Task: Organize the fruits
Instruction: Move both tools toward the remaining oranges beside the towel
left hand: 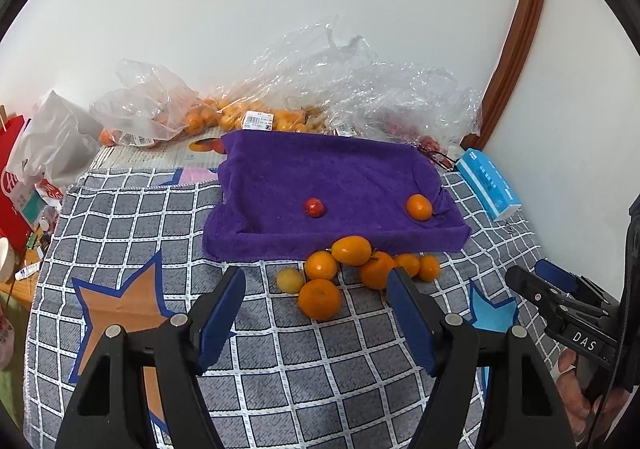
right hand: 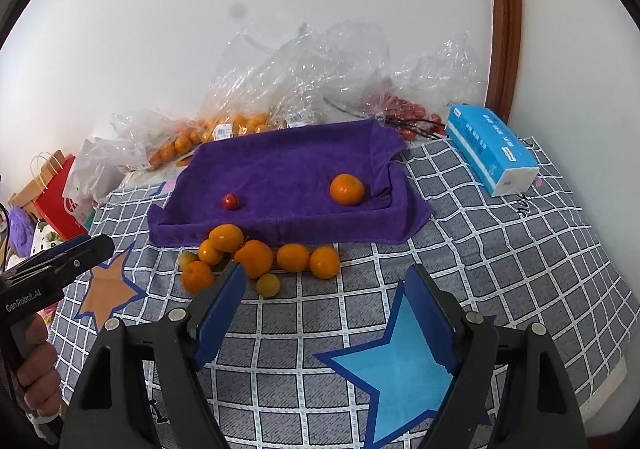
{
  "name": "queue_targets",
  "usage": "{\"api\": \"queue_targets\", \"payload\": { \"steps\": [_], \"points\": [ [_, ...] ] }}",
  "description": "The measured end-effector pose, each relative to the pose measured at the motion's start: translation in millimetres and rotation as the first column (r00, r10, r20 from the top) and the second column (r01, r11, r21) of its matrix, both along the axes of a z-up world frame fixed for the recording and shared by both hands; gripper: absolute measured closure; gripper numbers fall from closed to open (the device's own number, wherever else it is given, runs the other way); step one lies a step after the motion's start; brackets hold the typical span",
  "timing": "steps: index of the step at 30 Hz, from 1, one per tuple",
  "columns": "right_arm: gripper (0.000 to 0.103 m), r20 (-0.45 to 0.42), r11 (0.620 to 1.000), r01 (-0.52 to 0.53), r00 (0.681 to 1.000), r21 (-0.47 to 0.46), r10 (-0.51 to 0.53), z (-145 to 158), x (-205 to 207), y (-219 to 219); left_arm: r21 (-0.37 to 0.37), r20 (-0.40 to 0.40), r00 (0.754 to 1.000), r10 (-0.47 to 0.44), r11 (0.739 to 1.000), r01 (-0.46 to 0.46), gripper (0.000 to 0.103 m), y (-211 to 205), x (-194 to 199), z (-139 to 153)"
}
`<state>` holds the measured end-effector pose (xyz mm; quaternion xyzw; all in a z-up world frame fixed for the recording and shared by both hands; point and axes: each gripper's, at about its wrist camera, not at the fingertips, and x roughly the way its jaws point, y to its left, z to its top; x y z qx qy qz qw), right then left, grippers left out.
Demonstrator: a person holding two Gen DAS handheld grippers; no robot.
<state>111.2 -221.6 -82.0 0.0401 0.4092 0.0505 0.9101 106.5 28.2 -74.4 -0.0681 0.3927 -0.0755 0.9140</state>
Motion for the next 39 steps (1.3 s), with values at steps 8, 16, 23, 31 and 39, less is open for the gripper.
{"api": "queue_targets", "payload": {
  "steps": [8,16,23,31,39],
  "points": [
    [0.021,0.0,1.0,0.001,1.0,-0.024,-0.001,-10,15,6,0.001,-0.008,1.0,0.006,1.0,-0.006,0.031,7,12,-10],
    [0.023,-0.013,0.999,-0.008,1.0,-0.035,0.008,-25,30,7,-0.005,-0.04,0.999,0.024,1.0,-0.024,0.031,18,27,-26],
    [0.033,-0.053,0.999,-0.019,0.998,-0.042,0.017,-51,42,10,-0.007,-0.079,0.996,0.048,0.999,-0.048,0.031,32,40,-43],
    [0.052,-0.099,0.997,-0.06,0.994,-0.048,0.055,-83,60,17,0.003,-0.12,0.991,0.056,0.998,-0.056,0.031,40,50,-60],
    [0.073,-0.135,0.994,-0.089,0.987,-0.056,0.081,-107,75,21,0.016,-0.147,0.988,0.056,0.998,-0.054,0.031,40,61,-70]
  ]
}}
